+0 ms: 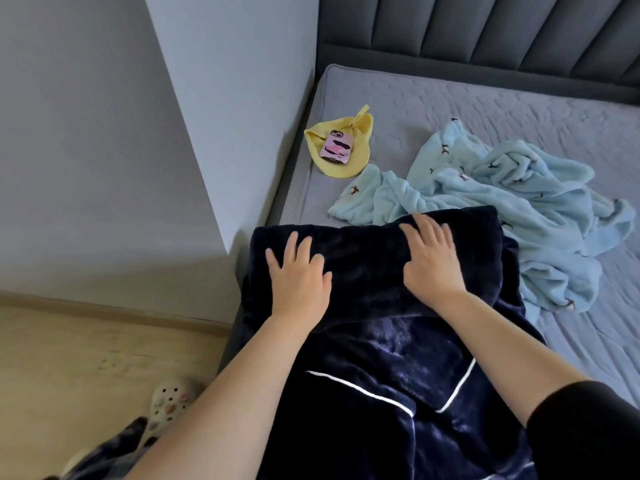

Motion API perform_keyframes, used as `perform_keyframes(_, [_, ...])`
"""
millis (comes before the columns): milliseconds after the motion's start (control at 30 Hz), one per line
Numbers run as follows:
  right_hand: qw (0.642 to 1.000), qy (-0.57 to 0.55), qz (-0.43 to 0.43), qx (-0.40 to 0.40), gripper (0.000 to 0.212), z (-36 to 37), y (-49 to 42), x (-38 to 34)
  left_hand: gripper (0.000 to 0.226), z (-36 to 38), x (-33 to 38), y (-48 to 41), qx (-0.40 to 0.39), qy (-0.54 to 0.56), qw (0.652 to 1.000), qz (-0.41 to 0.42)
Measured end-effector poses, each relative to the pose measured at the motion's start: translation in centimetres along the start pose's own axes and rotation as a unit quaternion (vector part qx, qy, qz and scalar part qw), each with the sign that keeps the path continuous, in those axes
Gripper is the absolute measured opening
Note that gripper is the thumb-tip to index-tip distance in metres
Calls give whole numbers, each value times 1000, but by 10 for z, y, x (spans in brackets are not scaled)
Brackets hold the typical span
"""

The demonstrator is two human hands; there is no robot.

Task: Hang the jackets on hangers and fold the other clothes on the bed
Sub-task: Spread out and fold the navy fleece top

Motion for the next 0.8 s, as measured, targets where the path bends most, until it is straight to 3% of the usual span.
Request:
perform_keyframes(67, [999, -11, -39, -36, 80, -1, -17, -11, 47, -4, 7, -16, -11, -18, 999, 34])
perform_keyframes(167, [978, 35, -99, -178, 91, 8, -38, -14, 80, -5, 4, -47, -66, -96, 990, 77])
perform_keyframes(333, [928, 82, -91, -353, 97, 7, -58, 19, 104, 4, -27, -85, -256, -158, 953, 40])
perform_keyframes(400, [910, 87, -76, -398, 90, 4, -60, 29, 84, 2, -33, -88, -307, -146, 940, -8])
perform_keyframes(467, [915, 86, -81, -386, 68, 3, -60, 30, 49, -2, -30, -89, -331, -142, 932, -37])
perform_keyframes(567, [918, 86, -74, -380, 55, 0, -57, 26, 21, -18, -22, -89, -274, -145, 949, -48])
perform_keyframes(700, [894, 23, -33, -447, 38, -23, -57, 33, 19, -51, -12, -86, -171, -169, 971, 10])
perform_keyframes(800, [916, 25, -24, -399, 20, -55, -67, 40, 11, -73, -7, -85, -137, -158, 978, 18])
Point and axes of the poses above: each hand's wrist, its own y-axis away from the middle knuckle, its own z-axis out of the palm, x = y × z, the point moved 5 cm from there along -y, towards the middle knuckle, and after that the axes turned 11 degrees about -z, right-handed, at the moved point
